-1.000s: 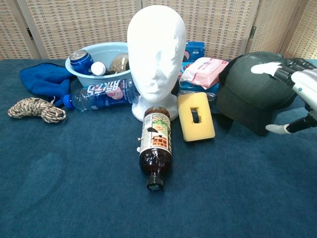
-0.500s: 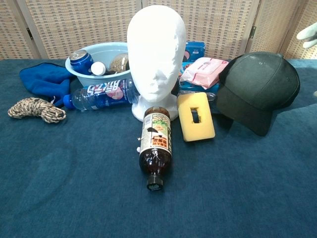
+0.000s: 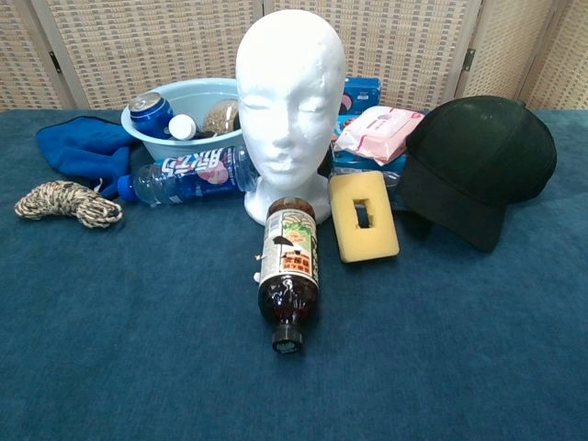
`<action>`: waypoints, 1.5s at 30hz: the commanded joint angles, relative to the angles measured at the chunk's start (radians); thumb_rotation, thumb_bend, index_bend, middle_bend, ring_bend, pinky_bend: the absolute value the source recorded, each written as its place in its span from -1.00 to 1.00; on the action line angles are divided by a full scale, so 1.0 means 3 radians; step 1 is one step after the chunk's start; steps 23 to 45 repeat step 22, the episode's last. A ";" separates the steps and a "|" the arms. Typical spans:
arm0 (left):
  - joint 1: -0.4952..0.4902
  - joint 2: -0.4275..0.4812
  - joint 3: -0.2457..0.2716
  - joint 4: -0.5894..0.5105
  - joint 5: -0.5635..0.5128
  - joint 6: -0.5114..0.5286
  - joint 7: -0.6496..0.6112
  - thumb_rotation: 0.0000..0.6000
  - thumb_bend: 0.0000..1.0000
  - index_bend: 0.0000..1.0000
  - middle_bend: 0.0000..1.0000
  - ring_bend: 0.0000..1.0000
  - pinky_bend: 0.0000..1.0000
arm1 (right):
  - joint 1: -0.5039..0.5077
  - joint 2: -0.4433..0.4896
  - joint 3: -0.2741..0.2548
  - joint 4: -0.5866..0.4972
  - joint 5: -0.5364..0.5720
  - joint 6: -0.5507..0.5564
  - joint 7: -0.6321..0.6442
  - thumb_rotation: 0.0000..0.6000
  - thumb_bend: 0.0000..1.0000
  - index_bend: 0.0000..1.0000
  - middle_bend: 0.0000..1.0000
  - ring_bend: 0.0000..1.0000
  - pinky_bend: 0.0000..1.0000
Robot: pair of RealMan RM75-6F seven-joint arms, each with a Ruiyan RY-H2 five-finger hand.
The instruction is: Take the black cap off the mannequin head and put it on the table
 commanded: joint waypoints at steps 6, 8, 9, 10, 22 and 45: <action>0.0001 -0.0014 -0.0007 -0.0025 0.0003 0.0013 0.0033 1.00 -0.41 -0.48 -0.68 -0.68 -0.99 | -0.0287 -0.0078 -0.0128 0.0089 -0.0234 0.0330 0.0150 1.00 -1.00 -0.46 -0.35 -0.61 -0.57; 0.0005 -0.0018 -0.0011 -0.0030 0.0012 0.0032 0.0038 1.00 -0.41 -0.48 -0.68 -0.68 -0.99 | -0.0357 -0.0103 -0.0167 0.0092 -0.0294 0.0402 0.0167 1.00 -1.00 -0.46 -0.35 -0.61 -0.57; 0.0005 -0.0019 -0.0014 -0.0029 0.0012 0.0036 0.0039 1.00 -0.41 -0.49 -0.68 -0.68 -0.99 | -0.0383 -0.0113 -0.0183 0.0099 -0.0312 0.0423 0.0168 1.00 -1.00 -0.46 -0.35 -0.61 -0.57; 0.0003 -0.0021 -0.0014 -0.0029 0.0009 0.0032 0.0038 1.00 -0.41 -0.49 -0.68 -0.68 -0.99 | -0.0413 -0.0119 -0.0202 0.0098 -0.0322 0.0434 0.0173 1.00 -1.00 -0.46 -0.35 -0.61 -0.57; 0.0016 -0.0040 -0.0020 -0.0017 -0.0037 0.0023 -0.0008 1.00 -0.42 -0.49 -0.68 -0.68 -0.99 | -0.0564 -0.0165 -0.0201 0.0137 -0.0359 0.0520 0.0277 1.00 -1.00 -0.46 -0.35 -0.61 -0.57; 0.0016 -0.0040 -0.0020 -0.0017 -0.0037 0.0023 -0.0008 1.00 -0.42 -0.49 -0.68 -0.68 -0.99 | -0.0564 -0.0165 -0.0201 0.0137 -0.0359 0.0520 0.0277 1.00 -1.00 -0.46 -0.35 -0.61 -0.57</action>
